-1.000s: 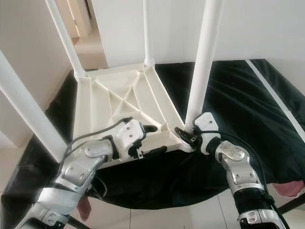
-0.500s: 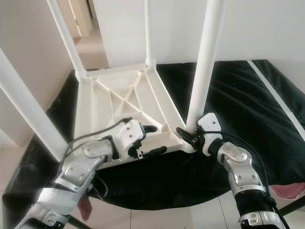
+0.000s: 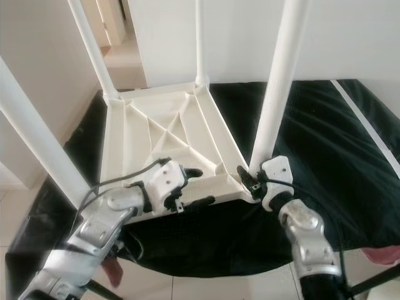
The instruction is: Building children table
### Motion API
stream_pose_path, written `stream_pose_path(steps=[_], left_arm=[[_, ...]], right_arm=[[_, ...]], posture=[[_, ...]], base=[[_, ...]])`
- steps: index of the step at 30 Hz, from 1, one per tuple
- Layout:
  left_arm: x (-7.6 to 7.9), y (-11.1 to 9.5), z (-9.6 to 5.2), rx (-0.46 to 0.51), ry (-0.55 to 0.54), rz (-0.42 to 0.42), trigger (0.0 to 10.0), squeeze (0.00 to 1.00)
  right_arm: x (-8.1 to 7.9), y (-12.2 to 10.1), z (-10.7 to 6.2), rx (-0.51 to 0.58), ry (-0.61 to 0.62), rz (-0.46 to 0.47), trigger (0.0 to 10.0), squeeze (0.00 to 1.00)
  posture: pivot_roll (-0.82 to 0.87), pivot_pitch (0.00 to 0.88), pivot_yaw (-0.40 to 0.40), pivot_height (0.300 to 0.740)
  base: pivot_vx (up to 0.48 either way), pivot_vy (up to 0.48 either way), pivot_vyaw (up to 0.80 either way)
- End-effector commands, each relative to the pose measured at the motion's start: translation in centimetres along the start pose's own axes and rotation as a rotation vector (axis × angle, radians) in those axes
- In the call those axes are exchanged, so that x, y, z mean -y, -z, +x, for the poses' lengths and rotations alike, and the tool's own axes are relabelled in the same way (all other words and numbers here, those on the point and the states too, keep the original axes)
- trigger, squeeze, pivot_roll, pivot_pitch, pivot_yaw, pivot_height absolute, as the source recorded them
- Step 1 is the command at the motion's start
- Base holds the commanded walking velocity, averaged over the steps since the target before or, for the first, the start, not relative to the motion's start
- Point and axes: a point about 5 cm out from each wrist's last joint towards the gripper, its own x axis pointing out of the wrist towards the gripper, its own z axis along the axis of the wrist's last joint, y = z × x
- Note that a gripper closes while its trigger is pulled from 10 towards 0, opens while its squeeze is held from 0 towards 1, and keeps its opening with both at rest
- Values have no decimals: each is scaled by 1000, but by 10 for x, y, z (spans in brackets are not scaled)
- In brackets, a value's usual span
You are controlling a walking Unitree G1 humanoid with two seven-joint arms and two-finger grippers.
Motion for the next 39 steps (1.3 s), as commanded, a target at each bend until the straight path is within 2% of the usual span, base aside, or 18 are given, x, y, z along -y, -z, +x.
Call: stream_pose_path(steps=[1, 6, 8, 11, 12, 13, 15, 16, 17, 19, 20, 23, 29, 30, 33, 36, 38, 39], left_arm=[[3, 0, -2, -10, 38, 8, 10000, 0], [2, 7, -13, -28, 52, -14, 10000, 0], [-3, 17, -31, -86, 67, 2, 10000, 0], [-5, 19, -38, -103, 71, 8, 10000, 0], [-14, 23, -51, -138, 63, 23, 10000, 0], [-18, 23, -56, -146, 58, 24, 10000, 0], [-18, 23, -56, -146, 58, 24, 10000, 0], [-26, 23, -63, -155, 38, 26, 10000, 0], [-26, 23, -63, -155, 38, 26, 10000, 0], [-46, 21, -74, -177, -9, 50, 10000, 0], [-46, 21, -74, -177, -9, 50, 10000, 0], [-59, 14, -80, -178, -36, 65, 10000, 0], [-58, 10, -77, -160, -28, 64, 10000, 0], [-51, 8, -73, -138, -8, 50, 10000, 0], [-48, 7, -71, -125, 1, 42, 10000, 0], [-43, 3, -65, -68, -4, -4, 10000, 0], [-40, -2, -58, 4, -41, -51, 10000, 0], [-40, -2, -58, 4, -41, -51, 10000, 0]], right_arm=[[9, 14, -9, -83, 90, 10, 10000, 0], [5, 14, -13, -75, 180, 79, 10000, 0], [-6, 17, -19, -73, 255, 144, 10000, 0], [-10, 18, -20, -72, 281, 157, 10000, 0], [-18, 19, -21, -68, 322, 186, 10000, 0], [-21, 19, -21, -68, 336, 195, 10000, 0], [-21, 19, -21, -68, 336, 195, 10000, 0], [-26, 19, -23, -66, 351, 211, 10000, 0], [-26, 19, -23, -66, 351, 211, 10000, 0], [-37, 19, -26, -64, 345, 234, 10000, 0], [-37, 19, -26, -64, 345, 234, 10000, 0], [-49, 18, -25, -65, 300, 256, 10000, 0], [-54, 17, -23, -65, 257, 266, 10000, 0], [-57, 14, -22, -42, 218, 267, 10000, 1000], [-57, 12, -22, -31, 203, 263, 10000, 1000], [-52, 5, -22, 14, 174, 229, 10000, 1000], [-43, -1, -22, 38, 132, 194, 10000, 1000], [-43, -1, -22, 38, 132, 194, 10000, 1000]], posture=[[-111, 39, 64, 740], [-101, 39, 64, 740], [-94, 36, 66, 740], [-88, 36, 66, 740], [-77, 32, 68, 740], [-74, 33, 68, 740], [-74, 33, 68, 740], [-74, 33, 68, 740], [-74, 33, 68, 740], [-62, 31, 70, 740], [-62, 31, 70, 740], [-66, 29, 83, 740], [-71, 29, 91, 740], [-79, 32, 97, 740], [-79, 32, 97, 740], [-85, 35, 98, 740], [-89, 37, 93, 740], [-89, 37, 93, 740]], base=[[0, 0, 0], [0, 0, 0], [0, 0, 0], [0, 0, 0], [0, 0, 0], [0, 0, 0], [0, 0, 0], [0, 0, 0], [0, 0, 0], [0, 0, 0], [0, 0, 0], [0, 0, 0], [0, 0, 0], [0, 0, 0], [0, 0, 0], [0, 0, 0], [0, 0, 0], [0, 0, 0]])
